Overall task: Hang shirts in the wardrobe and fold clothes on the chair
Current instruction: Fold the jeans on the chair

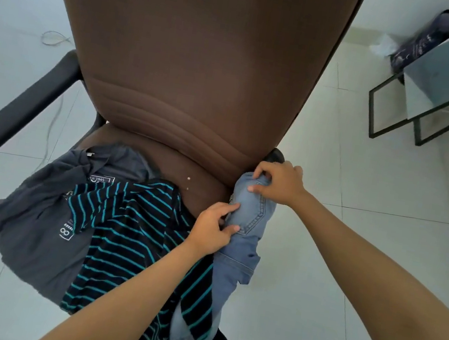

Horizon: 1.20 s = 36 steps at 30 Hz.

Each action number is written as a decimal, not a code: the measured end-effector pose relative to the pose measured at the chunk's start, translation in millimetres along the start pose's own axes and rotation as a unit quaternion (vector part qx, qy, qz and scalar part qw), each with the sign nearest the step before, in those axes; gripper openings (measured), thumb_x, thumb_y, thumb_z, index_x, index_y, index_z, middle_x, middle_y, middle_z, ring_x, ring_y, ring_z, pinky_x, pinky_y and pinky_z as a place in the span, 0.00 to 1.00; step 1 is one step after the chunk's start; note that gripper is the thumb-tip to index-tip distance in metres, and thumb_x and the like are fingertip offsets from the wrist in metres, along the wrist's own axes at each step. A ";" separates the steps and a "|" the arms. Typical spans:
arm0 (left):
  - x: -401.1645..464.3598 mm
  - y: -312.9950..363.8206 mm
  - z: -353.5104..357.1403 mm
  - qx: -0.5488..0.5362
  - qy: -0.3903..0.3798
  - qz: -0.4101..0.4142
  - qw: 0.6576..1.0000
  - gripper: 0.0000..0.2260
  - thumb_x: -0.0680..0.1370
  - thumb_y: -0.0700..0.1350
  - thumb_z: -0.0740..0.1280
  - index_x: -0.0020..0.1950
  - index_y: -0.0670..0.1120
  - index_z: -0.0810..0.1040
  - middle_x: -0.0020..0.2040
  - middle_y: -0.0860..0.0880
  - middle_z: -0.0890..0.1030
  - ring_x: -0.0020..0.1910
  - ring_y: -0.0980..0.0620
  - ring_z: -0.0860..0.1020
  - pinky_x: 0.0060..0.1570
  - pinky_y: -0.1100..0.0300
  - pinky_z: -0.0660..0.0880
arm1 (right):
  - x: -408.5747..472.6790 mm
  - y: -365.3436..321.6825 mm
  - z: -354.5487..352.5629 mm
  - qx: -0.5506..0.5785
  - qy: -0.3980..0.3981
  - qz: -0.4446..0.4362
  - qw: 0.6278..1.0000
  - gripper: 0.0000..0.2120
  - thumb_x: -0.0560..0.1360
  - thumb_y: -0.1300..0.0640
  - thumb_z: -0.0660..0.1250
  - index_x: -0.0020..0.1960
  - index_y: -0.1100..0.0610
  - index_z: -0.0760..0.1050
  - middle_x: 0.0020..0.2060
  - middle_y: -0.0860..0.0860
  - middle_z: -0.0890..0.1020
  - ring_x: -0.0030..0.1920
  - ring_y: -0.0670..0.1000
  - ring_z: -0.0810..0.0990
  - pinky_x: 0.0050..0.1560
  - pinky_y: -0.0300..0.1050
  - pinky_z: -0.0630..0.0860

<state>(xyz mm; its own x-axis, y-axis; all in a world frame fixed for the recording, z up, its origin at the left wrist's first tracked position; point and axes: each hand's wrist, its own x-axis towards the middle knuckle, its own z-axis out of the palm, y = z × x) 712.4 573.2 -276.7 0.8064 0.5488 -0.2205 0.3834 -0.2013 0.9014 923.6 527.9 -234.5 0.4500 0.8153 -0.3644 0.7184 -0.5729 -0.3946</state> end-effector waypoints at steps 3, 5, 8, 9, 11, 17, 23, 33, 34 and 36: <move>-3.1 1.2 -1.1 0.005 0.009 0.006 1.000 0.24 0.70 0.38 0.74 0.65 0.42 0.75 0.54 0.51 0.75 0.49 0.49 0.77 0.50 0.59 0.77 | -1.5 0.6 -5.3 0.141 -0.062 -0.016 0.988 0.11 0.67 0.50 0.77 0.45 0.50 0.78 0.38 0.41 0.77 0.39 0.43 0.75 0.47 0.44 0.69; -5.2 2.1 -2.5 0.005 0.010 0.006 1.000 0.24 0.70 0.37 0.74 0.65 0.43 0.76 0.54 0.52 0.74 0.47 0.51 0.77 0.48 0.59 0.77 | -4.3 -2.9 -9.8 0.179 -0.086 -0.029 0.980 0.13 0.67 0.55 0.77 0.49 0.51 0.79 0.39 0.39 0.77 0.38 0.42 0.75 0.43 0.36 0.69; -9.0 2.6 -3.7 -0.005 0.017 0.010 1.000 0.23 0.69 0.37 0.74 0.63 0.43 0.76 0.55 0.51 0.75 0.46 0.53 0.77 0.48 0.60 0.77 | -5.0 -11.8 -16.1 0.203 -0.100 -0.018 0.974 0.17 0.68 0.58 0.77 0.55 0.53 0.79 0.37 0.39 0.76 0.38 0.42 0.73 0.41 0.33 0.69; -10.4 2.5 -3.7 -0.006 0.019 0.015 1.000 0.23 0.69 0.37 0.74 0.63 0.42 0.76 0.56 0.50 0.75 0.47 0.53 0.77 0.49 0.60 0.77 | -4.3 -14.8 -18.2 0.212 -0.118 -0.006 0.970 0.19 0.68 0.59 0.77 0.58 0.54 0.78 0.38 0.40 0.76 0.39 0.42 0.74 0.44 0.35 0.71; -13.9 2.6 -3.3 -0.005 0.021 0.023 1.000 0.22 0.69 0.37 0.74 0.63 0.42 0.77 0.56 0.50 0.76 0.49 0.51 0.77 0.49 0.60 0.76 | -3.0 -21.2 -23.1 0.216 -0.167 0.018 0.962 0.23 0.69 0.59 0.76 0.63 0.53 0.76 0.46 0.43 0.76 0.45 0.45 0.75 0.51 0.40 0.72; -20.1 4.0 -5.9 -0.013 0.017 0.051 0.998 0.22 0.69 0.39 0.73 0.62 0.43 0.76 0.57 0.49 0.76 0.52 0.59 0.75 0.49 0.62 0.76 | -1.7 -42.7 -41.6 0.201 -0.260 0.113 0.938 0.25 0.73 0.61 0.72 0.67 0.47 0.71 0.60 0.50 0.70 0.59 0.57 0.75 0.53 0.52 0.79; -24.4 10.1 -10.6 -0.034 -0.009 0.057 0.998 0.21 0.70 0.37 0.73 0.62 0.46 0.77 0.58 0.51 0.74 0.54 0.61 0.75 0.50 0.66 0.74 | -6.2 -51.3 -55.3 0.201 -0.272 0.091 0.937 0.24 0.73 0.67 0.69 0.68 0.55 0.73 0.63 0.55 0.76 0.60 0.57 0.77 0.58 0.53 0.78; -31.4 25.6 -37.2 -0.174 0.078 -0.047 0.980 0.12 0.70 0.55 0.72 0.52 0.57 0.77 0.59 0.44 0.76 0.56 0.50 0.76 0.57 0.50 0.76 | -71.8 -63.2 -116.8 0.397 -0.201 -0.033 0.895 0.27 0.67 0.68 0.72 0.65 0.58 0.75 0.60 0.52 0.79 0.57 0.51 0.79 0.56 0.43 0.78; -29.9 26.1 -41.7 -0.192 0.080 -0.064 0.976 0.12 0.70 0.55 0.72 0.53 0.58 0.77 0.60 0.45 0.75 0.60 0.50 0.75 0.60 0.48 0.74 | -80.5 -68.1 -122.4 0.403 -0.208 -0.049 0.890 0.28 0.66 0.67 0.71 0.66 0.58 0.74 0.60 0.52 0.80 0.57 0.50 0.80 0.55 0.42 0.77; -26.4 32.7 -51.6 -0.235 0.077 -0.066 0.967 0.14 0.70 0.54 0.72 0.54 0.58 0.77 0.62 0.47 0.76 0.62 0.49 0.74 0.63 0.48 0.72 | -94.6 -77.0 -129.8 0.407 -0.216 -0.073 0.885 0.29 0.66 0.67 0.70 0.67 0.60 0.73 0.60 0.51 0.80 0.58 0.50 0.80 0.55 0.40 0.76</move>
<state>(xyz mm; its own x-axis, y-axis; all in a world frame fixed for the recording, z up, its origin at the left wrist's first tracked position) 680.4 594.0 -222.1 0.6746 0.6656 -0.3191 0.2020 0.2493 0.9471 894.7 505.8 -60.1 0.0131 0.8786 -0.4774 0.0532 -0.4773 -0.8771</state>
